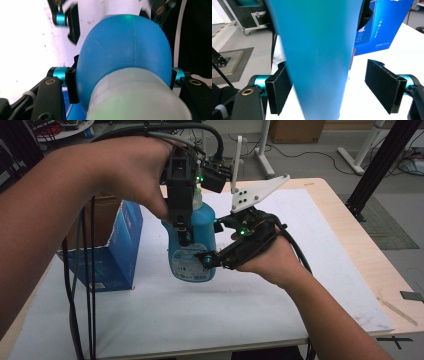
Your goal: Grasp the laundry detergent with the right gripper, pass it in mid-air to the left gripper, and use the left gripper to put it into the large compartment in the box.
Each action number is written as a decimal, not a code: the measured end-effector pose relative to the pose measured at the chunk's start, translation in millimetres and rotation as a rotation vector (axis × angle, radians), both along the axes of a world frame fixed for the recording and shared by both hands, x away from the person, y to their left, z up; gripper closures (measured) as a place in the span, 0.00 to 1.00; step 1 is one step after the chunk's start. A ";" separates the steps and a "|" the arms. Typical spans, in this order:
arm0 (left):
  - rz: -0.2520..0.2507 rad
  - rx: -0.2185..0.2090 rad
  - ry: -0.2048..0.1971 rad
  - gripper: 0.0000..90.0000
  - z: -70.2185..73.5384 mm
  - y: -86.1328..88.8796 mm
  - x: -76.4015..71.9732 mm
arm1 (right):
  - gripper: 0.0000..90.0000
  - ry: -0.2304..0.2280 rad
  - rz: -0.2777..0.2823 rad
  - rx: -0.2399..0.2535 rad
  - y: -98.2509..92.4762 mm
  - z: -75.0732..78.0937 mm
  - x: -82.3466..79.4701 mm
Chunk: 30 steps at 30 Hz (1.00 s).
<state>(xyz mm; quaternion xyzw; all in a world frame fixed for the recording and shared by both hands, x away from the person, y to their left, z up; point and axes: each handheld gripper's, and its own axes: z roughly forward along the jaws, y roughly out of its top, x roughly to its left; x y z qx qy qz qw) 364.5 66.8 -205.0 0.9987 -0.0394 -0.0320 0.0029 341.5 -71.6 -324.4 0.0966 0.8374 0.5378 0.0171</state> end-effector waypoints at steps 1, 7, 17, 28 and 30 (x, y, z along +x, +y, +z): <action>0.004 0.004 -0.003 0.42 0.7 1.1 0.7 | 0.23 0.002 0.004 0.004 -2.0 1.9 -1.0; 0.045 0.014 -0.018 0.42 5.0 9.2 5.8 | 0.15 -0.011 -0.004 -0.038 -15.3 10.5 -1.3; 0.112 0.002 -0.012 0.42 20.6 23.9 13.3 | 0.04 -0.003 -0.020 -0.101 -33.8 25.2 1.1; 0.241 -0.052 -0.037 0.42 67.0 54.9 17.8 | 0.01 0.001 -0.019 -0.273 -51.9 30.2 6.2; 0.290 -0.065 -0.043 0.42 77.6 64.8 19.2 | 0.01 0.006 -0.015 -0.333 -57.0 32.7 8.4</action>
